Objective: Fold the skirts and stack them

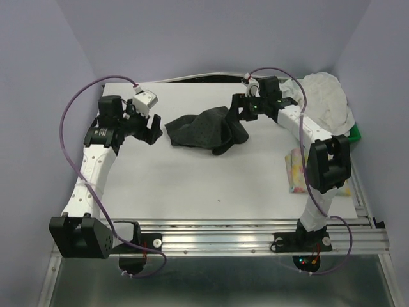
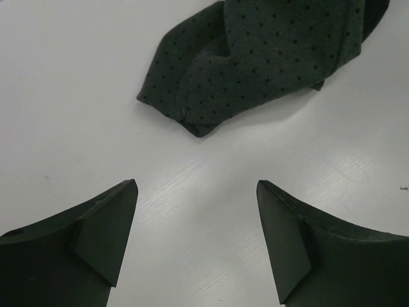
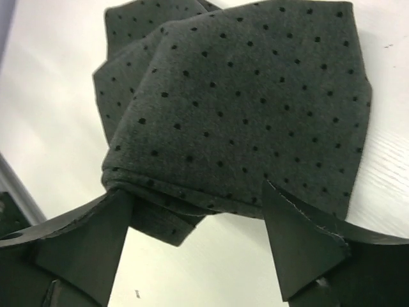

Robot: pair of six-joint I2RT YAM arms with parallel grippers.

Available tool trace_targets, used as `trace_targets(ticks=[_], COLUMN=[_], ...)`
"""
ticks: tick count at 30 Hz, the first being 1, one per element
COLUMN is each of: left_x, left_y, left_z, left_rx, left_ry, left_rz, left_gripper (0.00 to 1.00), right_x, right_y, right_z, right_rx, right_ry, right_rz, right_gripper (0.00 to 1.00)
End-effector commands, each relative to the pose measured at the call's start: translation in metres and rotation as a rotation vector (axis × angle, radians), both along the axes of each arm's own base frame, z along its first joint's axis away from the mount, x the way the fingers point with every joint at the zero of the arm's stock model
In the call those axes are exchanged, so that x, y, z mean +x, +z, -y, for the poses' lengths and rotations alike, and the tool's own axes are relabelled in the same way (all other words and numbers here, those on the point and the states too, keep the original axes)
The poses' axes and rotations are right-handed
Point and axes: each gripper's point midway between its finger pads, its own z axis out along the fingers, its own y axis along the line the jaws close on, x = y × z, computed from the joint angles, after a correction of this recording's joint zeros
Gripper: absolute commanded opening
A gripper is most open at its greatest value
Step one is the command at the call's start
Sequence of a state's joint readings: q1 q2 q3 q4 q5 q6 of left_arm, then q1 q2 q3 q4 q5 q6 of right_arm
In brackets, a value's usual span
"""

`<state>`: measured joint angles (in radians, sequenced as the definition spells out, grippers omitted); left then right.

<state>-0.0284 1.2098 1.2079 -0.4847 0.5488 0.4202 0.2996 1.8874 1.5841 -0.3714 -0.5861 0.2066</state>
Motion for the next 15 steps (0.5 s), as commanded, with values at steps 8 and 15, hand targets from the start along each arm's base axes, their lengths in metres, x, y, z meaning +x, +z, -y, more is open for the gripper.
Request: trace_targets(ticks=[8,15], left_x=[-0.019,-0.003], left_y=[-0.071,-0.096], left_z=[0.085,0.133], left_rx=[0.230,0.209], left_ry=[-0.293,-0.358], left_rz=[-0.035,-0.013], left_gripper=[0.85,0.85], right_x=[-0.021,-0.053], right_y=[-0.011,-0.071], right_z=[0.063,0.099], right_rx=[-0.419,-0.580], right_ry=[0.136,0.193], right_rz=[0.166,0.108], right_gripper=[0.88,0.84])
